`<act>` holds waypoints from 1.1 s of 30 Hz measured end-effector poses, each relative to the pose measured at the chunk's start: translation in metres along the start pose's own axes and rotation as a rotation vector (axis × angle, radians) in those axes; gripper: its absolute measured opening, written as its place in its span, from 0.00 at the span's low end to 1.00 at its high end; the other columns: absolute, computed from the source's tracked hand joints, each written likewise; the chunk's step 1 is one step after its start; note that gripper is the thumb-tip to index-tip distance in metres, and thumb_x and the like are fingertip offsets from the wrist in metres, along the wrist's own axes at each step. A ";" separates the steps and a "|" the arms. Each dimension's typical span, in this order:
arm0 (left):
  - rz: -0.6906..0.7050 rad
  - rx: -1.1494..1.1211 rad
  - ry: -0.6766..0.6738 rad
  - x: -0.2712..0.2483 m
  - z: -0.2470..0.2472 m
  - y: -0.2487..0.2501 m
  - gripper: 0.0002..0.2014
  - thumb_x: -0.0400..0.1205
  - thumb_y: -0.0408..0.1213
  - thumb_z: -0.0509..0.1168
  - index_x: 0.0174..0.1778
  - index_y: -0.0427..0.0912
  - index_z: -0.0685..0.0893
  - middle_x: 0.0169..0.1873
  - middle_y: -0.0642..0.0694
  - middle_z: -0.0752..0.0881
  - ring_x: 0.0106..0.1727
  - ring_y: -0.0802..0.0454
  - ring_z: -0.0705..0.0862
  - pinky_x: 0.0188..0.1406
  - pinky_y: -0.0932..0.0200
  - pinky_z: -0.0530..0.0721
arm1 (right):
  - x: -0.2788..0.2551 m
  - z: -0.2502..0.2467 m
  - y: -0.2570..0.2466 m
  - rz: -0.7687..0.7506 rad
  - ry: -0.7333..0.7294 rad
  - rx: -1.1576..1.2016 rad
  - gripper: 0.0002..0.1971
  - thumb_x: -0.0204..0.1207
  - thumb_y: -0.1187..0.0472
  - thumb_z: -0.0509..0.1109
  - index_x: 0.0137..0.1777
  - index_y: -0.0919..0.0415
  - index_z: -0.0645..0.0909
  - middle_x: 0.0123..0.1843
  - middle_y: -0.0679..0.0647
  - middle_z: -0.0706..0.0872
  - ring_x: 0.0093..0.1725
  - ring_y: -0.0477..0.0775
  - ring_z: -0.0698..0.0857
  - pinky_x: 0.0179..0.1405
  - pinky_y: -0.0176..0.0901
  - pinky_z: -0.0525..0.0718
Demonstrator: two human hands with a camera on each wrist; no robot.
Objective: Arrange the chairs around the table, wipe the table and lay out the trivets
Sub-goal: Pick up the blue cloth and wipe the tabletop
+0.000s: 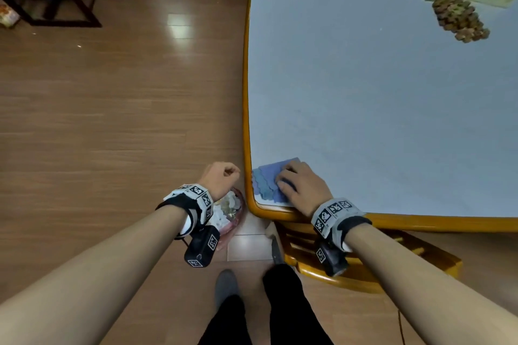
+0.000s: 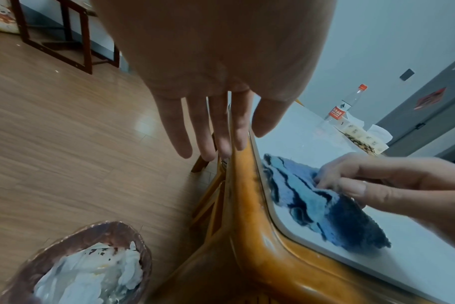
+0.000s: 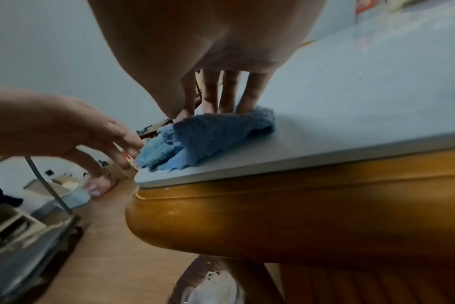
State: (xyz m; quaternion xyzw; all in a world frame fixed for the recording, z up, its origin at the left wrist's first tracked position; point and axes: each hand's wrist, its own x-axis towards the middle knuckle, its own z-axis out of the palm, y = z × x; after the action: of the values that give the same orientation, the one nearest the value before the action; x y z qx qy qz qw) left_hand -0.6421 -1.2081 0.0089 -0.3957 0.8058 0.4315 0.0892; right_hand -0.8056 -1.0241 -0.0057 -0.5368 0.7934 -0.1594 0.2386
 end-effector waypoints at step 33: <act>0.103 0.092 0.072 0.005 0.037 0.150 0.20 0.82 0.40 0.63 0.71 0.43 0.77 0.65 0.45 0.82 0.64 0.45 0.81 0.65 0.49 0.78 | -0.100 -0.116 0.066 0.332 0.242 0.194 0.15 0.84 0.56 0.61 0.69 0.54 0.79 0.66 0.50 0.78 0.56 0.49 0.81 0.59 0.44 0.78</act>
State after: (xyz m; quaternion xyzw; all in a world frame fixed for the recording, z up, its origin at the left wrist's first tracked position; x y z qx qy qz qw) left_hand -0.7602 -1.1352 0.0776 -0.3645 0.8467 0.3835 0.0560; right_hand -0.8897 -0.9067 0.0786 -0.3504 0.8747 -0.2566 0.2152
